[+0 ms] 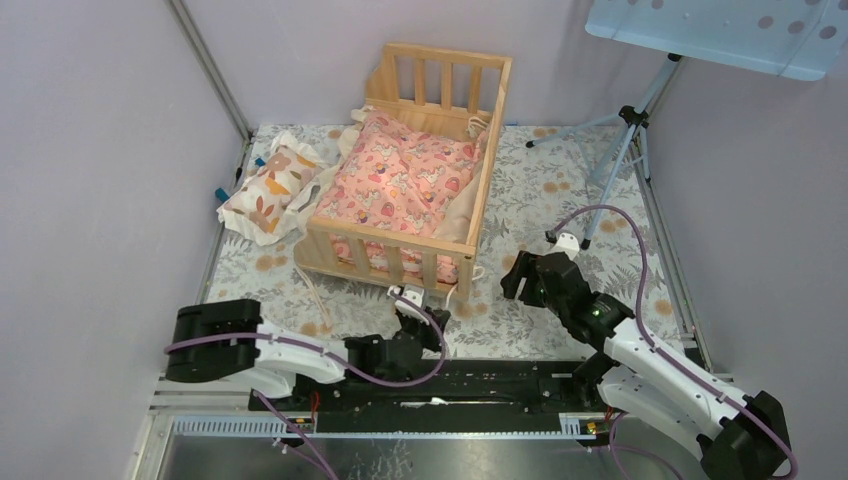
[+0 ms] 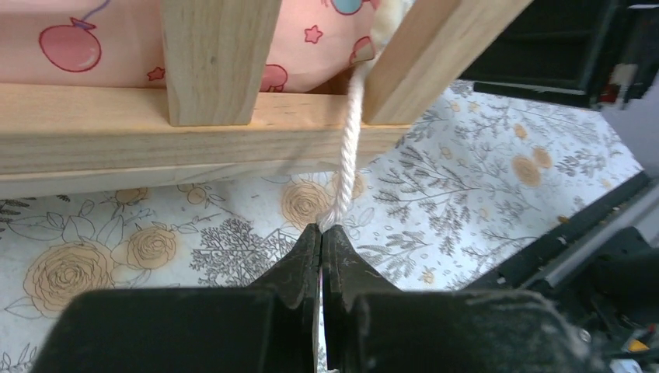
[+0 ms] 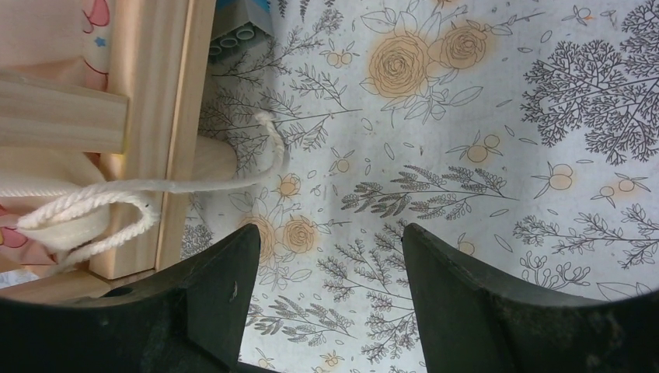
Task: Set up the pet bed
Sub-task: Cross the ropes on the bed frame.
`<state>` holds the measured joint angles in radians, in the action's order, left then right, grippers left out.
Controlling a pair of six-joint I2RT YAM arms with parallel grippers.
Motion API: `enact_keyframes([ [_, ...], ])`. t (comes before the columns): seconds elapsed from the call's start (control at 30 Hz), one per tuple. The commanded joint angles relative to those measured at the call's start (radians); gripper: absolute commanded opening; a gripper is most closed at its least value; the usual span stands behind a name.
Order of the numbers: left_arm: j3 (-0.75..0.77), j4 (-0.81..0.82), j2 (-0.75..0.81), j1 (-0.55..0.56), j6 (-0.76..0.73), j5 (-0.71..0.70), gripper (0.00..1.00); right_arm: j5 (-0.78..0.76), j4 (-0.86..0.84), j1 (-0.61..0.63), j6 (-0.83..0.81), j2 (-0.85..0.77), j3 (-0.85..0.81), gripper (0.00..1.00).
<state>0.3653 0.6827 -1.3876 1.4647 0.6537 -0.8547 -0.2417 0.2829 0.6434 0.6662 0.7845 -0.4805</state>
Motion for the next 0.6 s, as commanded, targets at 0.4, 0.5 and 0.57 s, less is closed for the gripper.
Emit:
enact_keyframes([
  [0.4,0.076,-0.836,0.316,0.222,0.399,0.033,0.0,0.038,-0.228,0.002,-0.037,-0.027,0.145,0.78],
  [0.5,0.095,-0.939,0.341,0.245,0.454,0.04,0.0,0.102,-0.365,0.002,-0.093,-0.055,0.207,0.79],
  [0.57,0.102,-1.006,0.362,0.255,0.503,0.042,0.0,0.158,-0.471,0.002,-0.138,-0.066,0.25,0.8],
])
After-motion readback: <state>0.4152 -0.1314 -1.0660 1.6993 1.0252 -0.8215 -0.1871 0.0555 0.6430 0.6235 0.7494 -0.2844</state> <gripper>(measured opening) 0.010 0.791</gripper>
